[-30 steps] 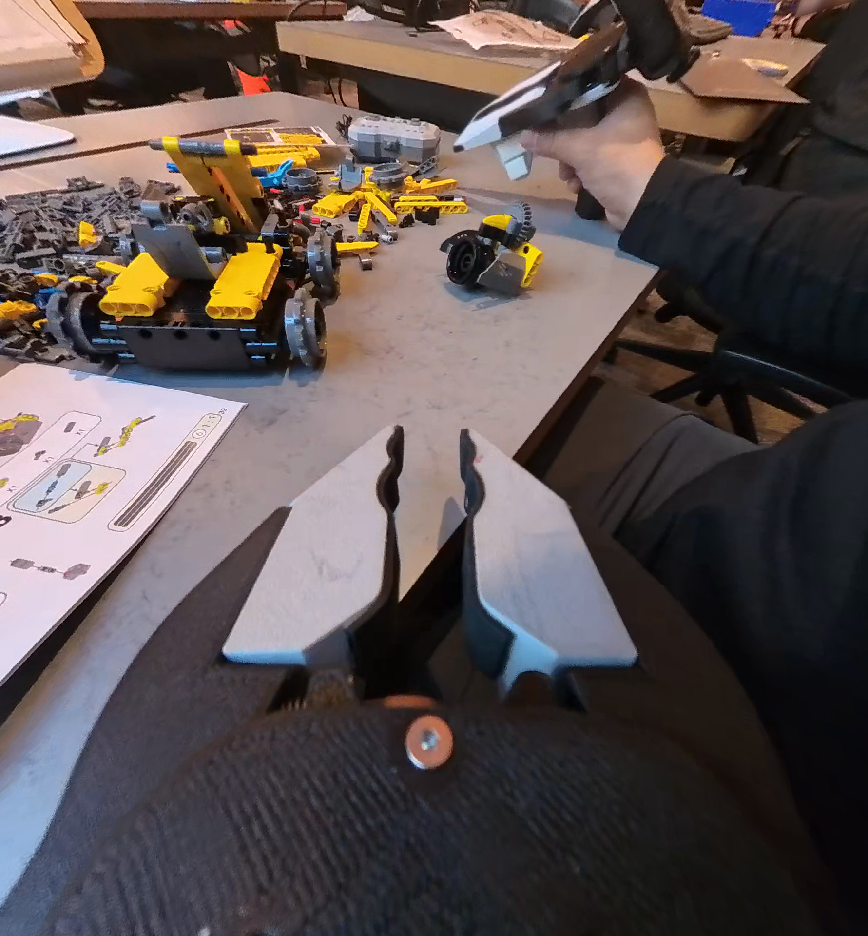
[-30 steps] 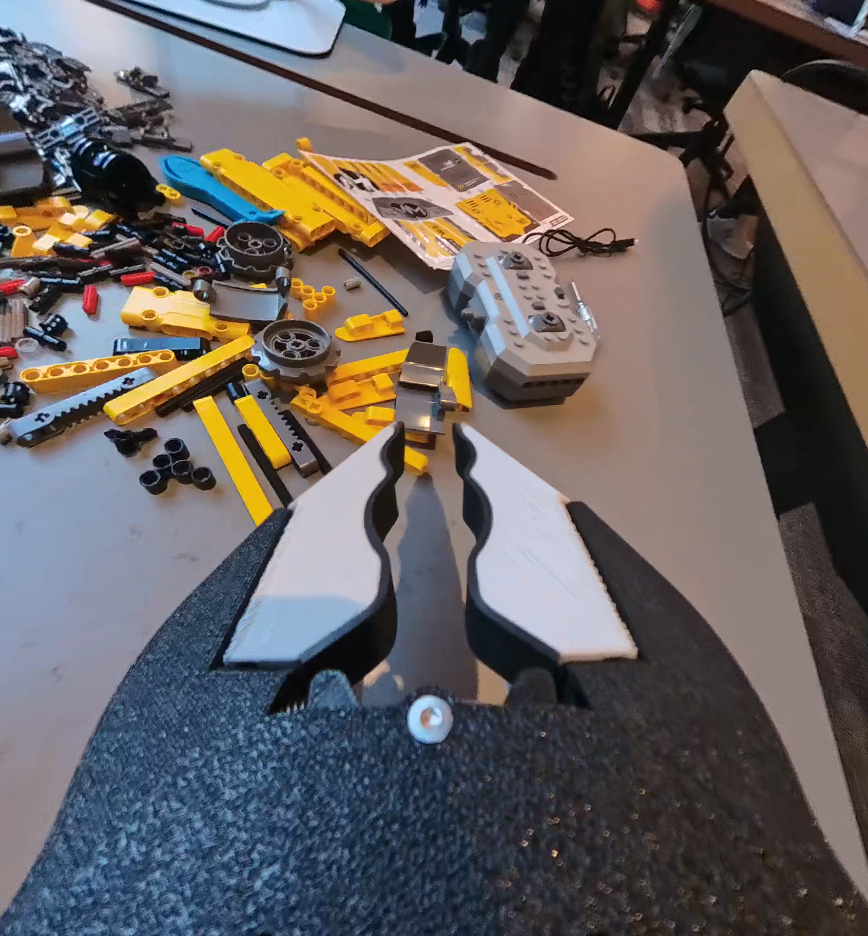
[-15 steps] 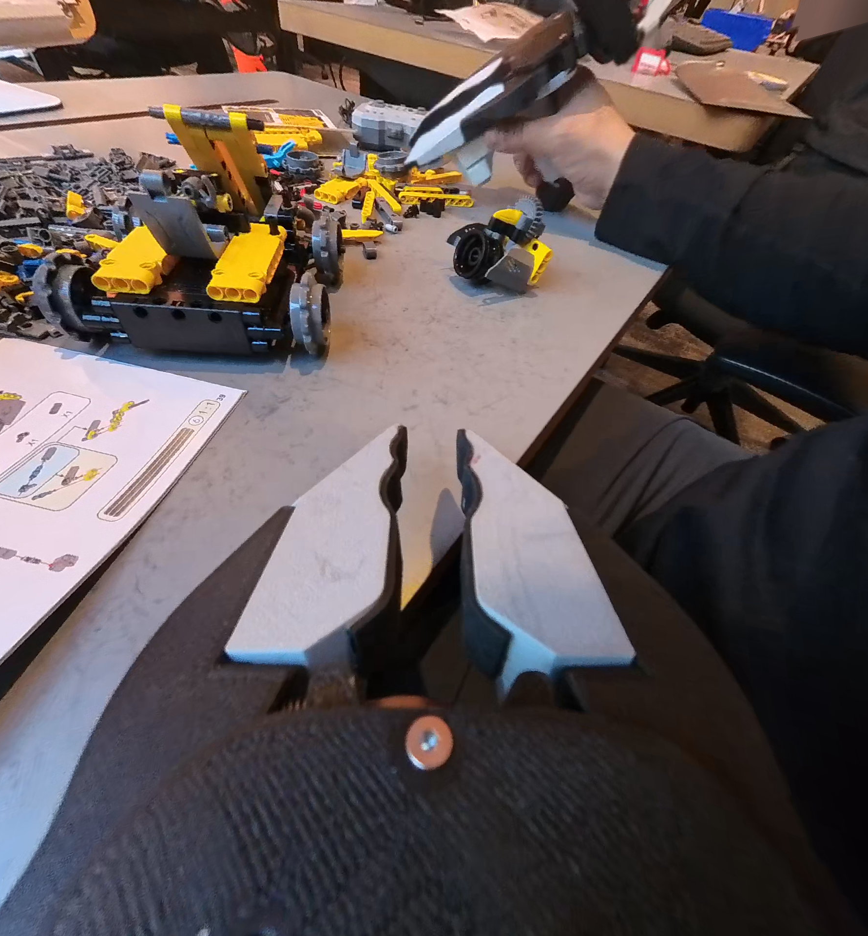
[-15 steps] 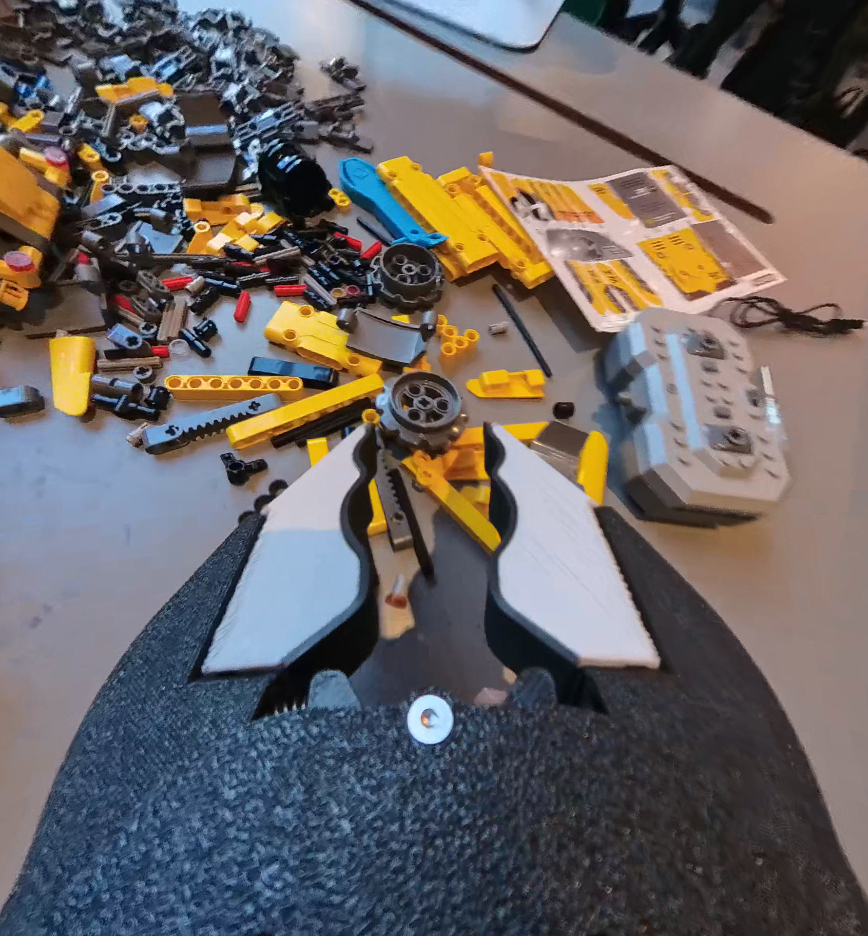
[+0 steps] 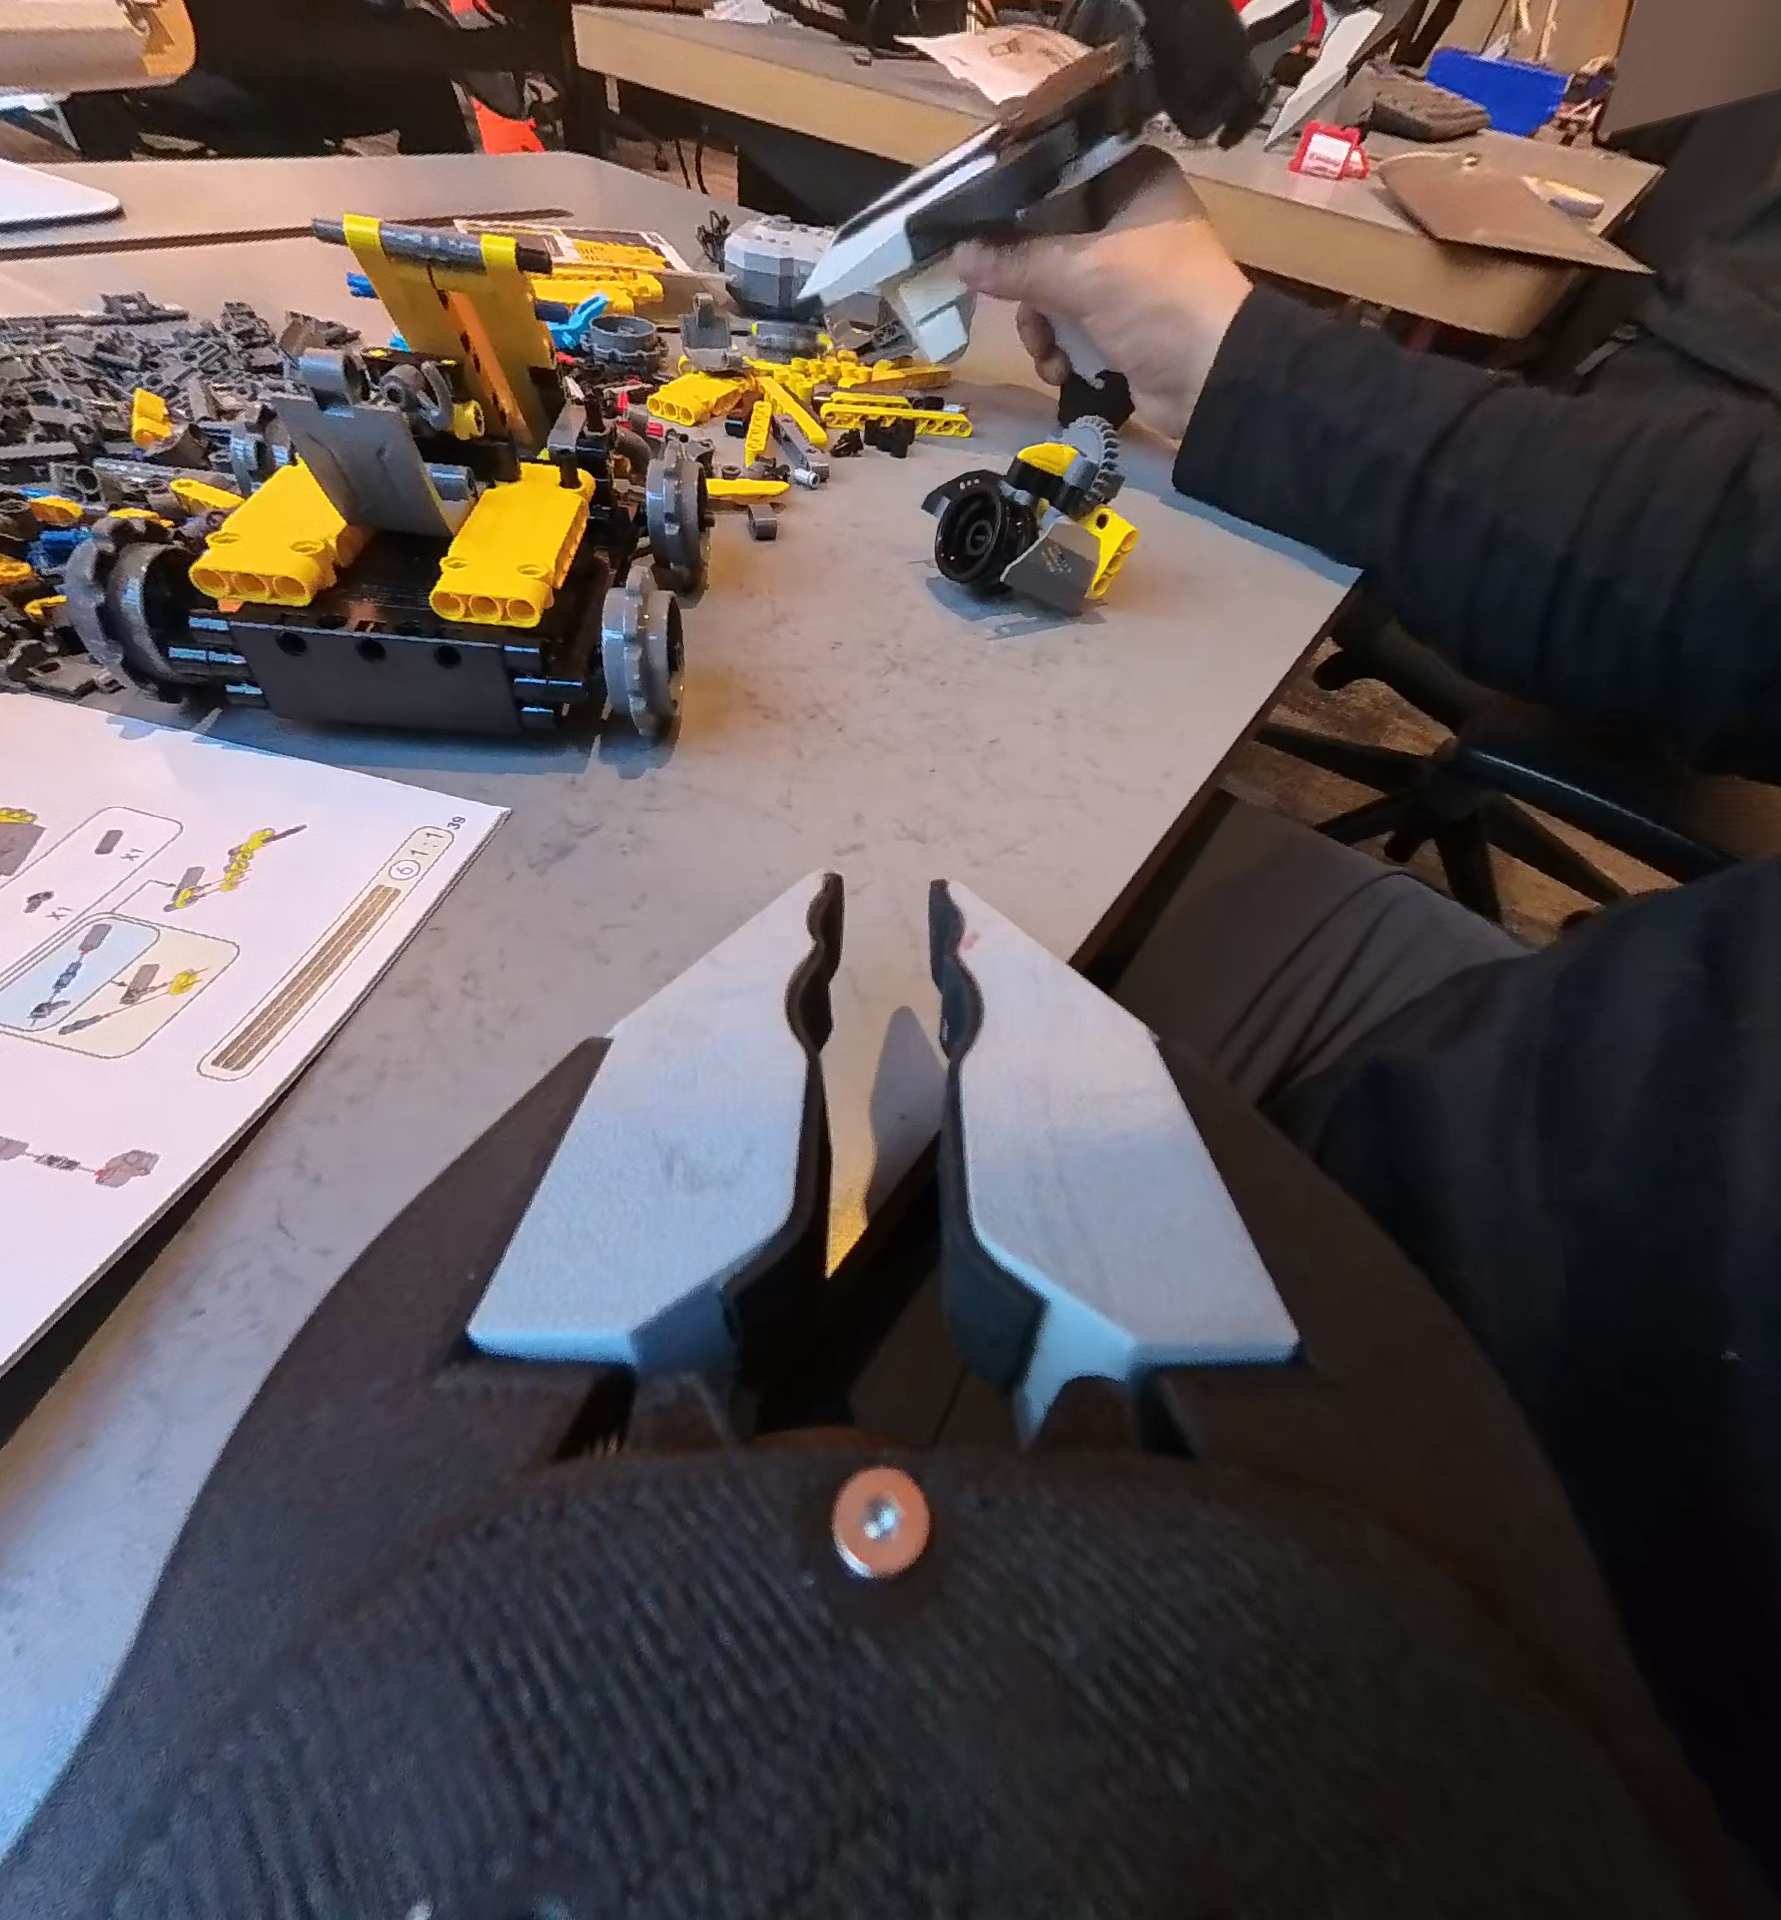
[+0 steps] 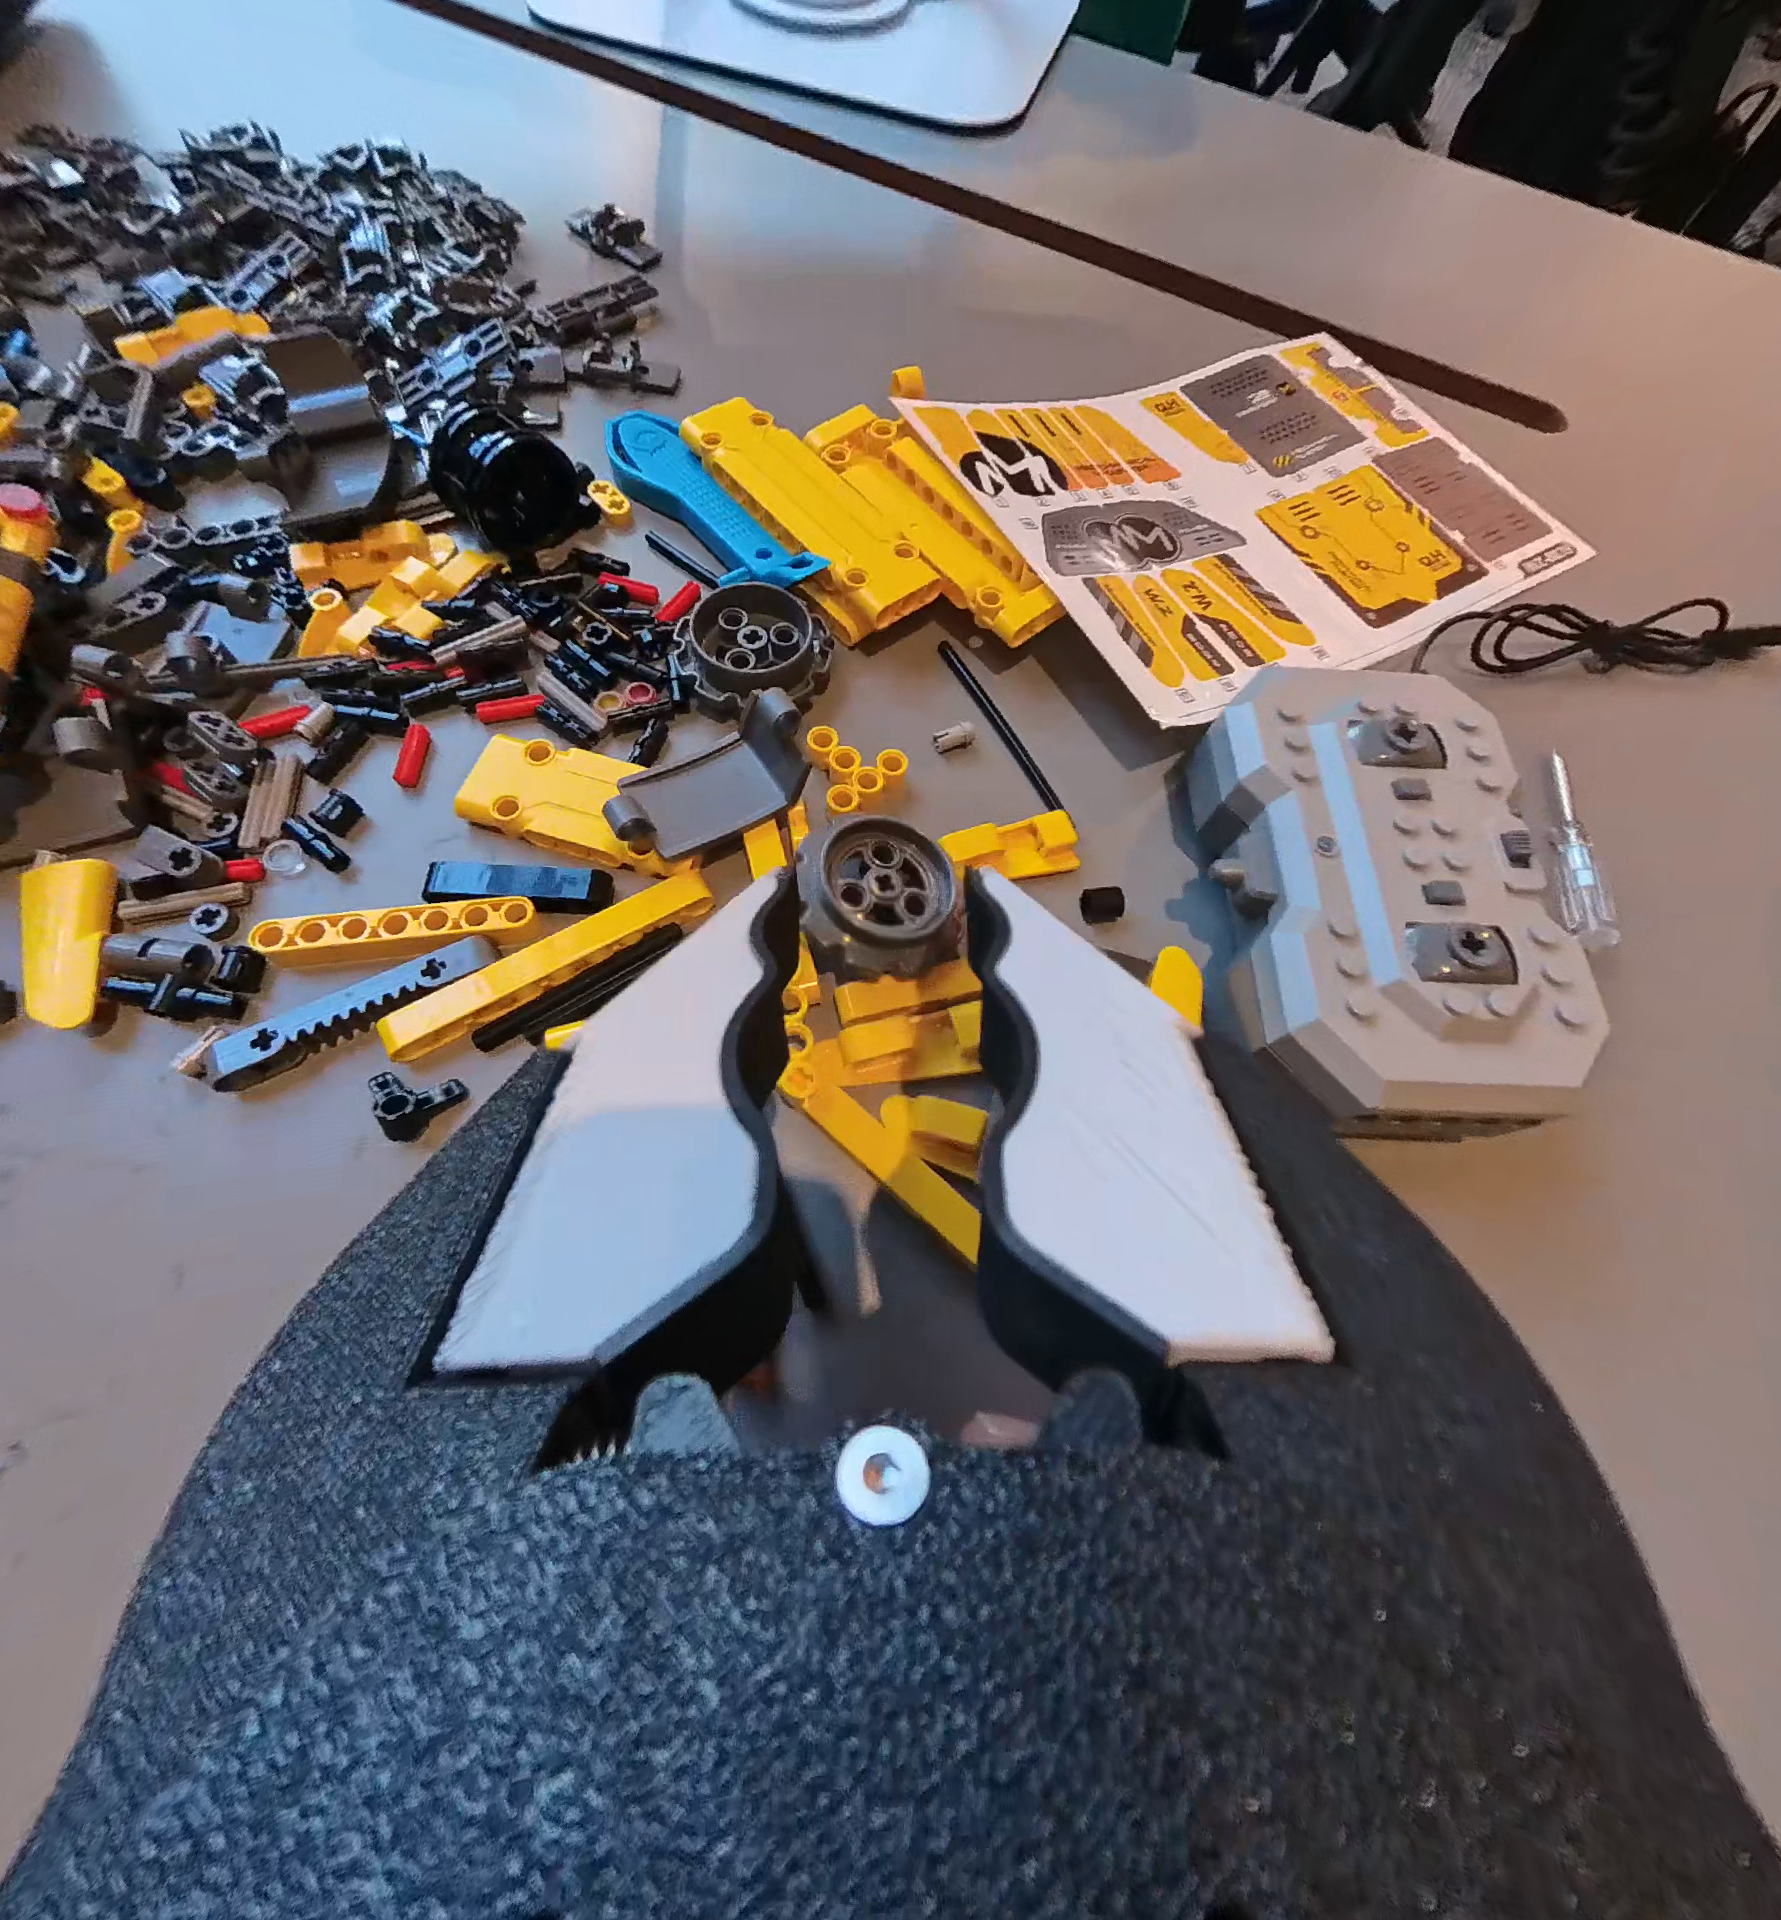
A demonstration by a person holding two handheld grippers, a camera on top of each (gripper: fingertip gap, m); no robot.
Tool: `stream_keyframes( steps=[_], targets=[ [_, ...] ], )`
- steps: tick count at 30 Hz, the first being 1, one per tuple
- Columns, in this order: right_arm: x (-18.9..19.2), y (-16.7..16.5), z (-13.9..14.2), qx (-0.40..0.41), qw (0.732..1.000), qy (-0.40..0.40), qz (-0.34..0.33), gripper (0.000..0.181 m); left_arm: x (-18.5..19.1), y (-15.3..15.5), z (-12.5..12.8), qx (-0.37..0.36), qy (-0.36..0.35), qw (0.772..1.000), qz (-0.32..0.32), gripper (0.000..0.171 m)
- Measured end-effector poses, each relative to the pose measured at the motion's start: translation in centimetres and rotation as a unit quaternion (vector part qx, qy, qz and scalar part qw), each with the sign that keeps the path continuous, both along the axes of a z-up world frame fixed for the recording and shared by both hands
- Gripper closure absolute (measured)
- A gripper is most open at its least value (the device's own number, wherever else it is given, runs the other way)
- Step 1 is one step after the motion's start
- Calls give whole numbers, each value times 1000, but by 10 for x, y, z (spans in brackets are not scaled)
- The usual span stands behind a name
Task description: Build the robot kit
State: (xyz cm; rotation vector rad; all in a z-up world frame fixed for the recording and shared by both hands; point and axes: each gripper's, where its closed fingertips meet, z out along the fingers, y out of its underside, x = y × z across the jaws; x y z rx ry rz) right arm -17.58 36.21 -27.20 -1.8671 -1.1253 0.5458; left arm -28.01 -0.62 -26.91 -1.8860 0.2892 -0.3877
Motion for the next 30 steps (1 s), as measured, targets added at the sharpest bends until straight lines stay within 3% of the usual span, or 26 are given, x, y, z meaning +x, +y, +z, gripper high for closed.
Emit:
stream_keyframes(
  steps=[10, 19, 30],
  targets=[
    [0, -34, -10, -12, 999, -30, 40, 150, -13, -7, 6, 4, -28, 1000, 14, 157],
    [-1, -35, -18, -71, 996, -29, 52, 151, -19, -9, 6, -8, -72, 997, 15, 157],
    [8, -30, -9, -55, 998, -5, 34, 151, -19, -9, 7, -7, -75, 997, 16, 157]
  ],
)
